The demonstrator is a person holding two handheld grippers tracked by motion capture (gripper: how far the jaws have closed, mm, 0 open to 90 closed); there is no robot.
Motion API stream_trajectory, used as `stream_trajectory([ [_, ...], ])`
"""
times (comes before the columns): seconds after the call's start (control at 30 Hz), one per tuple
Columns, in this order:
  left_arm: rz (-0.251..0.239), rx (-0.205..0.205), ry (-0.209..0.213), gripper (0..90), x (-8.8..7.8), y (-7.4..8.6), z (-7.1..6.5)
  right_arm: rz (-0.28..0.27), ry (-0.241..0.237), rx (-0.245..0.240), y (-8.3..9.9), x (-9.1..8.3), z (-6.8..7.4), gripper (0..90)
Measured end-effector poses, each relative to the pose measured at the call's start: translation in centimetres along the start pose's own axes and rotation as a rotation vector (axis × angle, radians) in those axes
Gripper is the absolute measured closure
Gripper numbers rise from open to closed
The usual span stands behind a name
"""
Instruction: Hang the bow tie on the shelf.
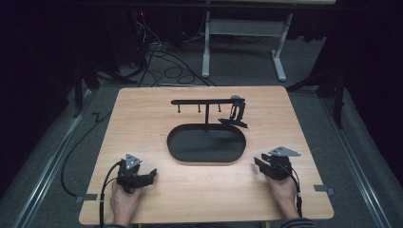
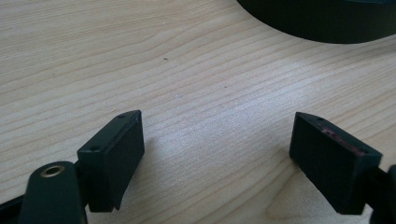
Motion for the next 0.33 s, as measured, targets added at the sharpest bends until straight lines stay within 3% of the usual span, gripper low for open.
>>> stream_trajectory([
  [0.03,0.000,0.001,0.000,18.4,0.00,0.00,-0.01,0.022,0.021,-0.023,0.25,0.40,0.04,57.6],
  [0.13,0.000,0.001,0.000,18.3,0.00,0.01,-0.01,0.028,0.025,-0.037,0.20,0.45,0.16,56.2],
  [0.33,0.000,0.001,0.000,18.3,0.00,0.01,-0.01,0.029,0.019,-0.039,0.21,0.50,0.18,50.6],
])
Point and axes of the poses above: each handheld gripper's, and its own axes: x roughly forward along the jaws, y roughly out of its underside, z roughly to its left, the point moved 5 cm from there along x, roughly forward along the jaws, and after that the axes turned 7 degrees about -x, right-handed, at the moved point
